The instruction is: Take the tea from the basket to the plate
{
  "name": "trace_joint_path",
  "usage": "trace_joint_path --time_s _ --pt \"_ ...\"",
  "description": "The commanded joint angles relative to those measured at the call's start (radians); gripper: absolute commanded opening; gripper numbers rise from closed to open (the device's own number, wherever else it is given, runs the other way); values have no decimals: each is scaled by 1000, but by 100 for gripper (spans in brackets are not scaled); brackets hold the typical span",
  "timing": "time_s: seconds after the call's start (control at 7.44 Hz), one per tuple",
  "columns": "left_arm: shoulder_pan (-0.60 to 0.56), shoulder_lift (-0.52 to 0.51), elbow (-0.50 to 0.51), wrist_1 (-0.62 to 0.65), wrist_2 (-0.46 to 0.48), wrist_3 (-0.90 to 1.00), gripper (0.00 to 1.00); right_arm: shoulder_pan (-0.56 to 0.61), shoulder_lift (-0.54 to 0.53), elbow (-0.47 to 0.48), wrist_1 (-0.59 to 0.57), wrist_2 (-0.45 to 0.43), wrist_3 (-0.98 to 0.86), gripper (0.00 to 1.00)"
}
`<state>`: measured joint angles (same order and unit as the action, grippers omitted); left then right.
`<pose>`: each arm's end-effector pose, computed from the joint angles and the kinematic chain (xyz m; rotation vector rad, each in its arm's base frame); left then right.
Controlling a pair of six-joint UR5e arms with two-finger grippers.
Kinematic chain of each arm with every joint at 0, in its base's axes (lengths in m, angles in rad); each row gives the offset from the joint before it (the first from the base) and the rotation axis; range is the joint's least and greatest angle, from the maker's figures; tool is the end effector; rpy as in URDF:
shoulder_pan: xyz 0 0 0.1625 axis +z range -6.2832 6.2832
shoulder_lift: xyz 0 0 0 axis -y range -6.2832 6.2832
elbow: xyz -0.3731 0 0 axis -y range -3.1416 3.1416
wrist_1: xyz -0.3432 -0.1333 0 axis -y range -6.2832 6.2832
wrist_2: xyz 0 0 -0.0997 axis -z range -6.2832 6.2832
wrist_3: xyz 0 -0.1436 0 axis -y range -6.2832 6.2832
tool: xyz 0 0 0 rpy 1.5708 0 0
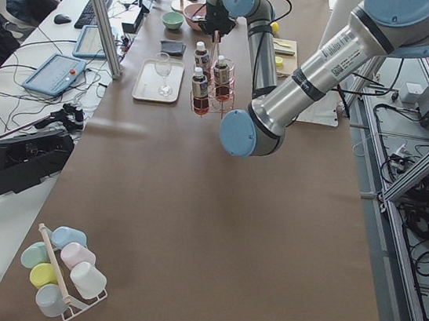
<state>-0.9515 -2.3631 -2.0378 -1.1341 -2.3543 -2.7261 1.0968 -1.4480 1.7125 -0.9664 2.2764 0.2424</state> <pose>0.2719 -0.4364 0.0939 -0.9124 0.7853 -1.5630 -0.2038 -0.4853 0.4375 0.5520 -0.9170 -0.5154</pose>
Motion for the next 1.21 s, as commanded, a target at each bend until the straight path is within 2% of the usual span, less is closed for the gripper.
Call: trace_joint_path --time_s 0.0,0.27,0.81,1.07 --pt "95 -28 31 -84 56 -20 0 0 0 1 0 0 0 100" --pt "198 -42 57 -137 142 -64 0 0 0 1 0 0 0 100" --pt "214 -65 88 -148 145 -70 0 2 -5 1 0 2 0 100" --pt "214 -61 141 -199 145 -67 0 0 -5 2 0 0 3 100"
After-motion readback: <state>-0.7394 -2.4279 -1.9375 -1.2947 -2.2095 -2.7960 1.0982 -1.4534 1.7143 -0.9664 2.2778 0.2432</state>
